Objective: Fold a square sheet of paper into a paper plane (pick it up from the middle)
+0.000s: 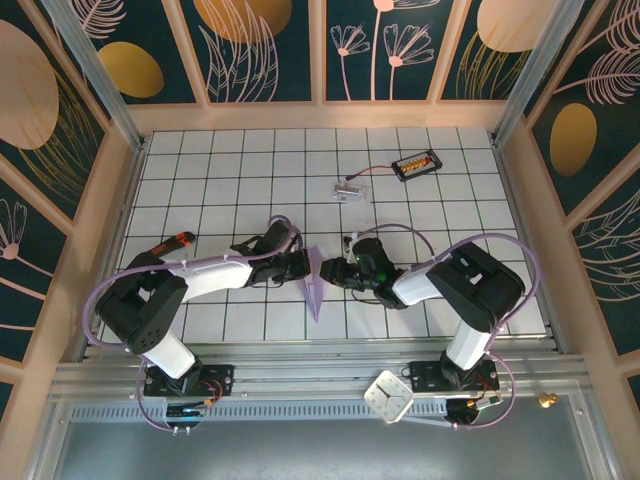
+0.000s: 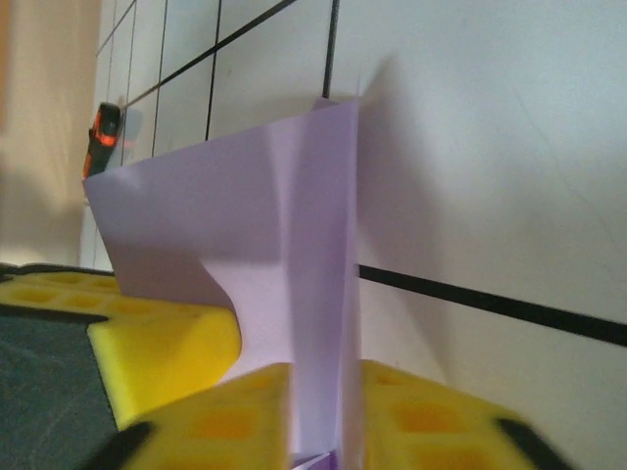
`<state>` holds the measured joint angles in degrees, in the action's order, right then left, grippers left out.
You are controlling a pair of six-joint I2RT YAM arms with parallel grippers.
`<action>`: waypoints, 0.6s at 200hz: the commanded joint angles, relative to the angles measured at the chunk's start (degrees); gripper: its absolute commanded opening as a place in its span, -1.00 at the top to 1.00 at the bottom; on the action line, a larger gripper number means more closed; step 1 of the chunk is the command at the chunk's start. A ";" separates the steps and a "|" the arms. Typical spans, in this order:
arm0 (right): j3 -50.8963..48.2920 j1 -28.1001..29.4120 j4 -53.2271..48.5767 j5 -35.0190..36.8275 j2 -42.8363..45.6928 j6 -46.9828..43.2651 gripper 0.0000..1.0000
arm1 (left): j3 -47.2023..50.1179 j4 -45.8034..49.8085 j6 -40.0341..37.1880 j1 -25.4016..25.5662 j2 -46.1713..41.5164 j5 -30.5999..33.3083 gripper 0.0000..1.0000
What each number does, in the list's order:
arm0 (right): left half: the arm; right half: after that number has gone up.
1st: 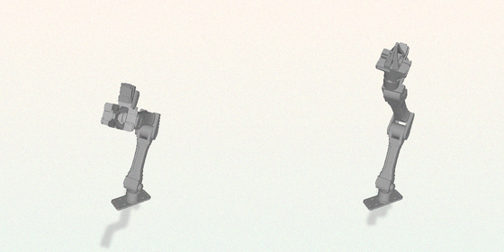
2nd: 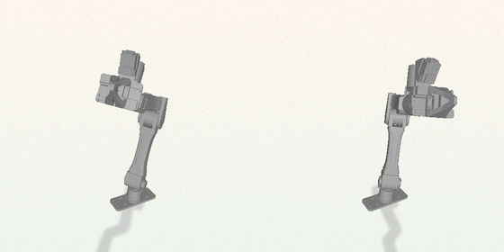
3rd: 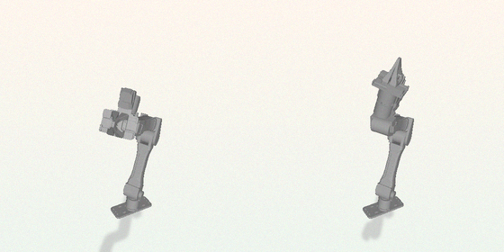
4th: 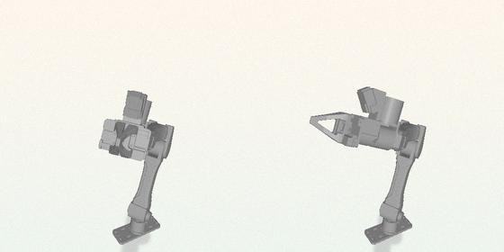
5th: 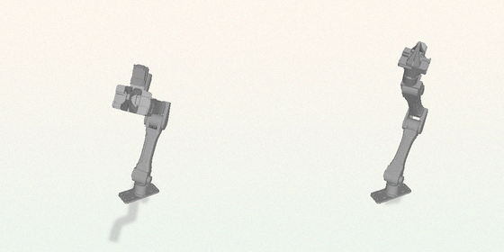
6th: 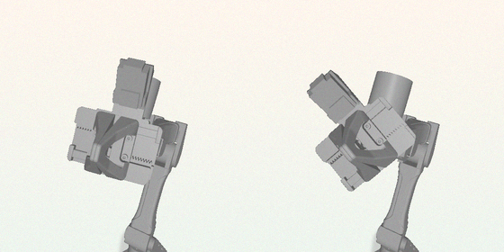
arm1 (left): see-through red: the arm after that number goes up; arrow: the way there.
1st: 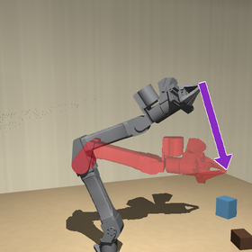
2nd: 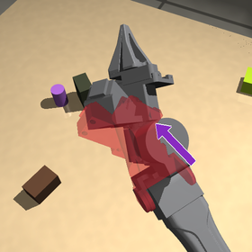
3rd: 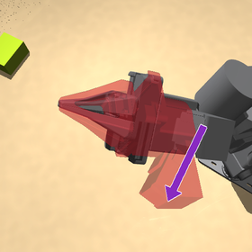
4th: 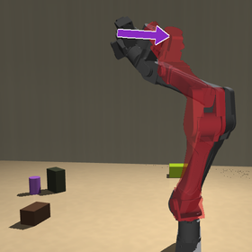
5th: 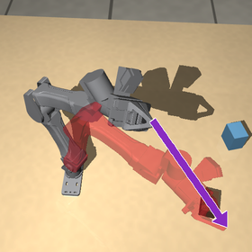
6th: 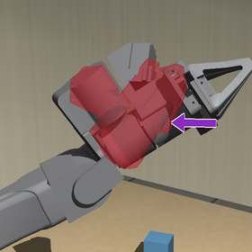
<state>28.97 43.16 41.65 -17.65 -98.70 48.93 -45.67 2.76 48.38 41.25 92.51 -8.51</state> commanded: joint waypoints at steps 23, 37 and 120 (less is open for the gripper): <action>-0.14 -0.48 -3.35 3.15 -0.71 0.04 1.00 | 2.78 -0.08 0.40 -0.25 -7.85 1.96 0.29; -0.14 -0.45 -3.96 3.56 -0.70 0.05 1.00 | 6.27 -1.76 1.79 -1.28 -10.80 1.61 0.20; -1.11 -0.48 -5.06 5.34 -0.09 0.25 1.00 | 16.70 -20.07 10.38 -3.29 -7.57 -13.40 0.19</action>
<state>28.75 43.11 38.74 -14.87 -98.70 48.97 -28.42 -8.67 55.88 38.02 82.26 -16.10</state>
